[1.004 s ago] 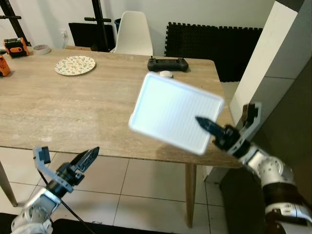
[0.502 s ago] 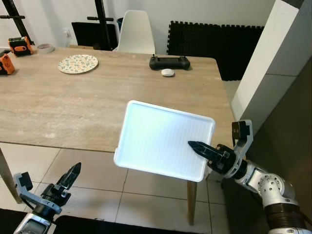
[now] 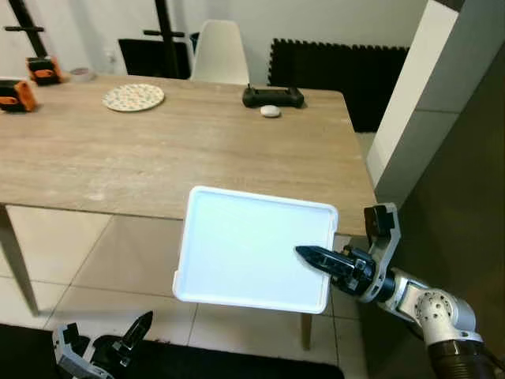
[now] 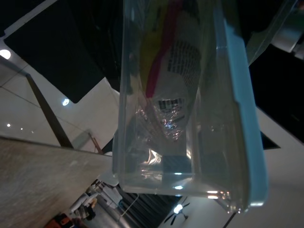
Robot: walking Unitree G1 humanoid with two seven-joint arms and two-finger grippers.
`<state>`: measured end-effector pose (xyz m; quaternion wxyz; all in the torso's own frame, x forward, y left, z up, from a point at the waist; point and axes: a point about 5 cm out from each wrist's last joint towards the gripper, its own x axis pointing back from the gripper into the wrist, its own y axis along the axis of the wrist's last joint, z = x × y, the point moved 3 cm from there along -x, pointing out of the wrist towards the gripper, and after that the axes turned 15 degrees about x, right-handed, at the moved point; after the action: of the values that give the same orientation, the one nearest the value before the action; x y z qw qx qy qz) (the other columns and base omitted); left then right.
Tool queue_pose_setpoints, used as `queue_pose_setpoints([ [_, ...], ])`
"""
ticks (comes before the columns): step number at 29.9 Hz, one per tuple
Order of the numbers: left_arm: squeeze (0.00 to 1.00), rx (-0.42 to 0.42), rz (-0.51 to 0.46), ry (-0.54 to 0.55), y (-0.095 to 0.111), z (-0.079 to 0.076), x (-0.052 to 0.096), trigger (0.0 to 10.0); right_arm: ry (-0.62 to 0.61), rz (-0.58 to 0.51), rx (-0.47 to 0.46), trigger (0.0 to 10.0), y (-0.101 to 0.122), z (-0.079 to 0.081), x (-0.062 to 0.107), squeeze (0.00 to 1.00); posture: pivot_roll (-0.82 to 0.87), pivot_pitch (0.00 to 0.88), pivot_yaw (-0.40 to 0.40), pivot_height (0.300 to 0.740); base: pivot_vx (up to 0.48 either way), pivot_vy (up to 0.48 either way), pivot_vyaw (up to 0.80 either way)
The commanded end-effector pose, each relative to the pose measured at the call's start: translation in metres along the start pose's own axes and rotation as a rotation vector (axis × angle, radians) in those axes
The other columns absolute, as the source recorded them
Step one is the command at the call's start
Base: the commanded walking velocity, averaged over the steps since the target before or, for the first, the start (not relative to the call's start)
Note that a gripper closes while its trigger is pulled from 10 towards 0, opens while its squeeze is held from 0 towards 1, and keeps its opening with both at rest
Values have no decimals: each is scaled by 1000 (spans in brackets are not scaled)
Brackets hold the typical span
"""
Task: Restocking fridge
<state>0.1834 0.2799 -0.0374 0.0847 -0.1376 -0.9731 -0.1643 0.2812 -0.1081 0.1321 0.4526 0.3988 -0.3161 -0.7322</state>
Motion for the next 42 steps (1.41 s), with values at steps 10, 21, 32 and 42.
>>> queue_pose_setpoints([
  [10, 0, 3, 39, 16, -14, 4, -6, 10000, -366, 235, 58, 10000, -49, -48, 30, 0, -47, 6, -56, 740, -345, 0, 0],
  [21, 0, 2, 52, 10, -22, 3, -11, 10000, -931, 263, 21, 10000, -83, -83, 117, 0, -49, 1, -60, 740, -347, 0, 0],
  [32, 0, -84, -28, 196, -21, 20, -9, 10000, -1382, 391, -94, 10000, -125, -71, 198, 0, -47, 2, -69, 740, -115, 0, -282],
  [42, 0, -242, -63, 454, -23, 38, -6, 10000, -1563, 492, -162, 10000, -152, -51, 232, 0, -52, 0, -66, 740, 0, 0, -775],
])
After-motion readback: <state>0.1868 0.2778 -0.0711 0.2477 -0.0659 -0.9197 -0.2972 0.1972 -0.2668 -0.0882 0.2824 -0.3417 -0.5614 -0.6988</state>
